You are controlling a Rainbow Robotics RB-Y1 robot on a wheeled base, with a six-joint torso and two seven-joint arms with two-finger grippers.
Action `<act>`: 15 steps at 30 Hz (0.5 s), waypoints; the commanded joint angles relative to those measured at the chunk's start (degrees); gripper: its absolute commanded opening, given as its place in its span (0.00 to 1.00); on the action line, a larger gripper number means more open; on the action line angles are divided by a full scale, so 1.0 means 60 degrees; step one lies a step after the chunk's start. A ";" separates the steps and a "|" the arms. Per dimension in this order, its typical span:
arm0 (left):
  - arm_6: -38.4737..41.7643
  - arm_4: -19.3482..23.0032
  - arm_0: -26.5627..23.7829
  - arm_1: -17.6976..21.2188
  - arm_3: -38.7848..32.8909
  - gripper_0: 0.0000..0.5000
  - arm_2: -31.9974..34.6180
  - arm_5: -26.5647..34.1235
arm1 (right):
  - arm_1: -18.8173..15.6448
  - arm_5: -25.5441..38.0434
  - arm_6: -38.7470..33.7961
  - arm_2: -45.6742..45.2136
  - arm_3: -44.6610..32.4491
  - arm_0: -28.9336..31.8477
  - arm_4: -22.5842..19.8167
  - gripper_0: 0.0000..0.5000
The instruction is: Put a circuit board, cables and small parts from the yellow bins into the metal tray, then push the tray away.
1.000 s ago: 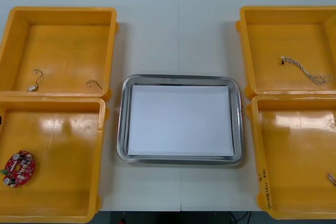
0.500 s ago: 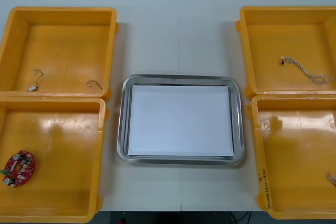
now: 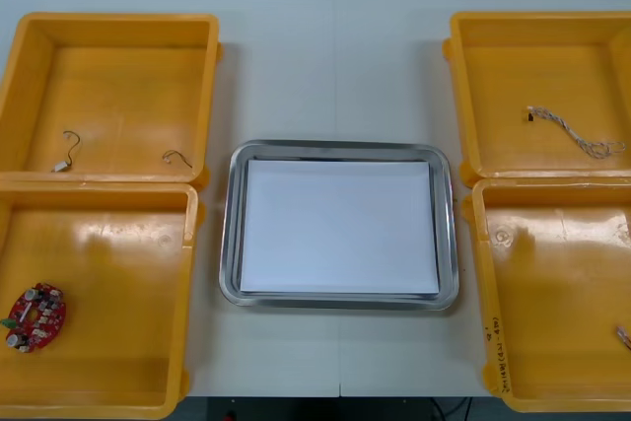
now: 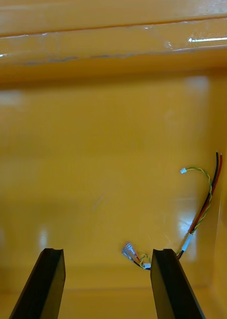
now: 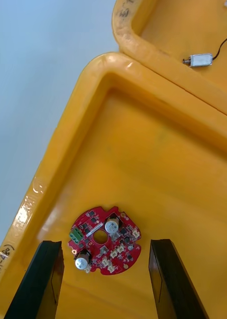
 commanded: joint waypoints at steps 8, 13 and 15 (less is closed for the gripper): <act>0.1713 -0.1151 0.0920 -0.1267 -0.0162 1.00 0.0160 -0.1004 | -0.0873 -0.0411 0.0599 -0.0352 -0.0273 0.0372 -0.0286 1.00; 0.1962 -0.1239 0.1140 -0.1590 -0.0162 1.00 0.0233 -0.1297 | -0.0917 -0.1232 0.0789 -0.0352 -0.0273 0.1178 -0.0271 1.00; 0.2021 -0.1268 0.1155 -0.1677 -0.0162 1.00 0.0321 -0.1282 | -0.0932 -0.1510 0.0863 -0.0352 -0.0273 0.1456 -0.0271 1.00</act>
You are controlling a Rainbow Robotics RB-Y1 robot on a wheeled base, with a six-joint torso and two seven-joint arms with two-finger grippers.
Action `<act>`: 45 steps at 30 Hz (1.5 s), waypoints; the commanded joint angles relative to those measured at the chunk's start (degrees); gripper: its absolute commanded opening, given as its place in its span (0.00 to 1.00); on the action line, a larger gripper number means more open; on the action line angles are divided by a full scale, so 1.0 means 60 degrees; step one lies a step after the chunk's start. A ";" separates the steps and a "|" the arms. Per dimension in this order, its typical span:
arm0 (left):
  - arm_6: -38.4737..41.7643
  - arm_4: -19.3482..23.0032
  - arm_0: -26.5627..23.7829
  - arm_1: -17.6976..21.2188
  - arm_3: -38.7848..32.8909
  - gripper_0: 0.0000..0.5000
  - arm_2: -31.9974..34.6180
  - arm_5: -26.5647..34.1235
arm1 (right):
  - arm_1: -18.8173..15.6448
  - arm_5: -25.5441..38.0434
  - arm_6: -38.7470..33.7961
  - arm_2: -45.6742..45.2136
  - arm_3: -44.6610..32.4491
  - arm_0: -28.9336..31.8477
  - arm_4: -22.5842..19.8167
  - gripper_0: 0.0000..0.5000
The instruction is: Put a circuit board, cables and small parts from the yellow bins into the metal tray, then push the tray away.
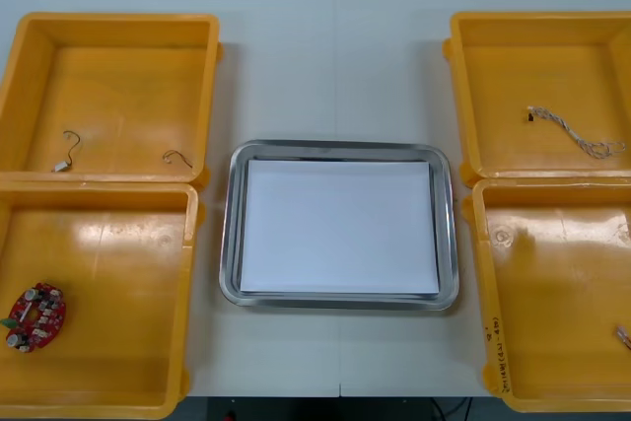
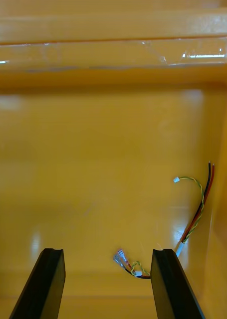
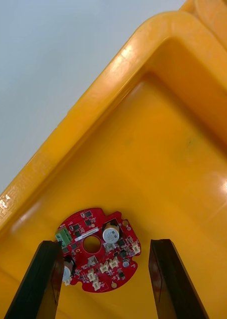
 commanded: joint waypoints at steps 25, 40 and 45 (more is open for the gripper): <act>0.1376 -0.0723 0.1380 -0.1683 -0.0162 1.00 0.0555 -0.1635 | -0.0200 -0.2755 0.3650 -0.0336 -0.0233 0.3299 0.0404 1.00; 0.1420 -0.0987 0.2186 -0.1976 -0.0118 1.00 0.0219 -0.2543 | -0.0024 -0.3297 0.3841 0.0396 -0.0204 0.3182 0.1122 1.00; 0.1449 -0.1016 0.2230 -0.2152 -0.0059 1.00 0.0160 -0.2777 | 0.0181 -0.3341 0.3855 0.0719 0.0104 0.2683 0.1137 1.00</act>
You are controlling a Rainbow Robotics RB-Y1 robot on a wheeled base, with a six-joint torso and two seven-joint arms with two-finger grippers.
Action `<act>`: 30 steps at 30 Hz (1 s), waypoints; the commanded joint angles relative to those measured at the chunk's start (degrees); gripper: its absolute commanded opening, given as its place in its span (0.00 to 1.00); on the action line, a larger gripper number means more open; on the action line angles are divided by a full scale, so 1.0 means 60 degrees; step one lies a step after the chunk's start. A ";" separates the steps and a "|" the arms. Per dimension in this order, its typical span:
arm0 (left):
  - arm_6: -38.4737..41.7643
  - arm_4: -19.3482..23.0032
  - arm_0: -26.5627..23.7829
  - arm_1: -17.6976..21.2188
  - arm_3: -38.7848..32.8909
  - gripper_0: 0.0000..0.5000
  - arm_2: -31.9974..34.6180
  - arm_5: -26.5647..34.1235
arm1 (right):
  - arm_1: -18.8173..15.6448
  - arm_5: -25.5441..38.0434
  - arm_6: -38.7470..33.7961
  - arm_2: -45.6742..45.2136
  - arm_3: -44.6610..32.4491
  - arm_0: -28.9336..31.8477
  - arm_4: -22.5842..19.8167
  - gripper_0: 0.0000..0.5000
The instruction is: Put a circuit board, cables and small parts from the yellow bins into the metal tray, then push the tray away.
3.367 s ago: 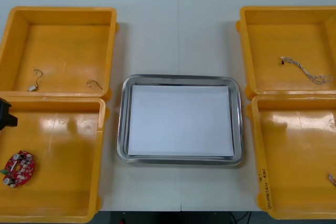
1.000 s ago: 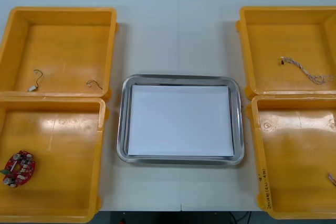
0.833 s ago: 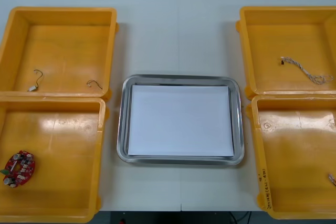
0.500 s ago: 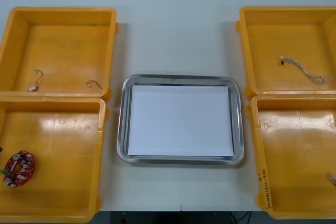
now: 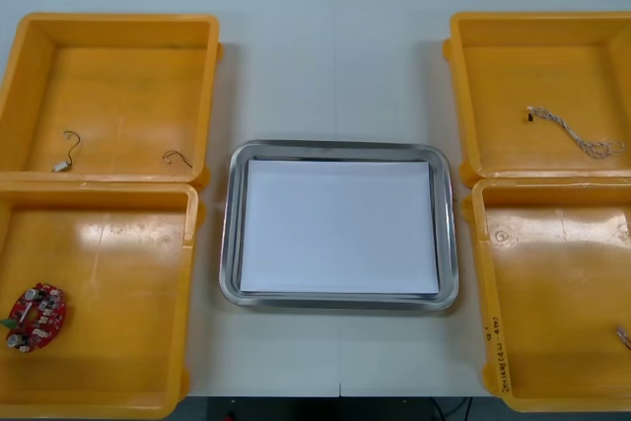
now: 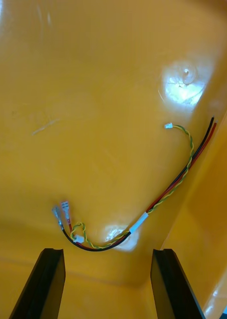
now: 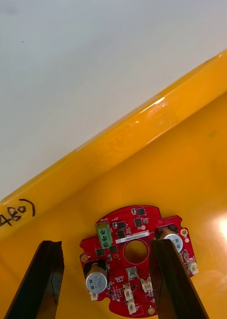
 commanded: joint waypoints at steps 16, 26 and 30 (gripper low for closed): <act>0.0712 -0.0252 0.0356 -0.0399 0.0964 1.00 -0.0592 -0.1768 | 0.0371 -0.0628 -0.0102 0.1479 0.1114 -0.1170 -0.0010 1.00; 0.0712 -0.0340 0.0473 -0.0399 0.1008 1.00 -0.0812 -0.1782 | 0.0371 -0.1097 -0.0161 0.1933 0.1276 -0.1199 0.0034 1.00; 0.0712 -0.0340 0.0561 -0.0399 0.1022 1.00 -0.0870 -0.1782 | 0.0430 -0.1097 -0.0161 0.2006 0.1349 -0.1199 0.0064 1.00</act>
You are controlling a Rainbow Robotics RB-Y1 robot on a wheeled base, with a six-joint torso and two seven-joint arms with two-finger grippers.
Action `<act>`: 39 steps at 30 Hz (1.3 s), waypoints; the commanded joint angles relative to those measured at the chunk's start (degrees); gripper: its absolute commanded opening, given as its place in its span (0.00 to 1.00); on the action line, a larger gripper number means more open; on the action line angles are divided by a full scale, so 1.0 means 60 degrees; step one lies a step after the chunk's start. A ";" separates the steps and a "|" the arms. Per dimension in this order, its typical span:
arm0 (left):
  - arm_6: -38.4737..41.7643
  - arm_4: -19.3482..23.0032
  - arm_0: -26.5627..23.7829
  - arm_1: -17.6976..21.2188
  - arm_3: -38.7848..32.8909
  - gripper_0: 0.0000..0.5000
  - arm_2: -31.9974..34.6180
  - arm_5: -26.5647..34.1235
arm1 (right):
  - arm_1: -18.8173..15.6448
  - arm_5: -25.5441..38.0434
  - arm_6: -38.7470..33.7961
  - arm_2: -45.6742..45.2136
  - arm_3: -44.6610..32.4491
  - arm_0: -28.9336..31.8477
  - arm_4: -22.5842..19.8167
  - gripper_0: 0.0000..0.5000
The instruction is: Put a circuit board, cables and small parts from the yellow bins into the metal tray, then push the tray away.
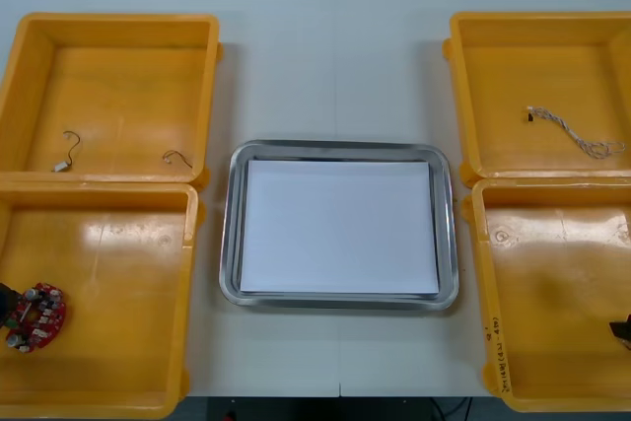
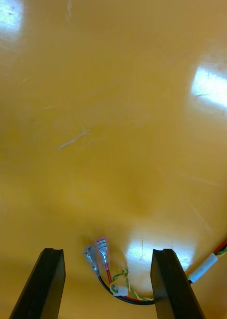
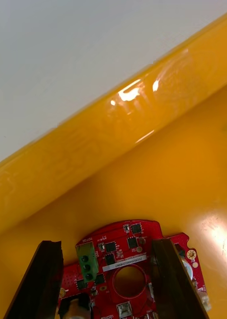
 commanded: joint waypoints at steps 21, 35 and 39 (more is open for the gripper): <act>0.0712 -0.0344 0.0620 -0.0115 -0.0037 1.00 -0.0358 -0.0168 | 0.0271 -0.1177 -0.0086 0.0920 0.0808 -0.0308 0.0152 1.00; 0.0653 -0.0447 0.0605 -0.0129 0.0212 1.00 -0.0460 -0.0490 | 0.0300 -0.1177 -0.0130 0.0920 0.0823 -0.0279 0.0166 0.00; 0.0609 -0.0447 0.0591 -0.0115 0.0212 0.97 -0.0460 -0.0490 | 0.0330 -0.1236 -0.0101 0.0920 0.0808 -0.0279 0.0181 0.00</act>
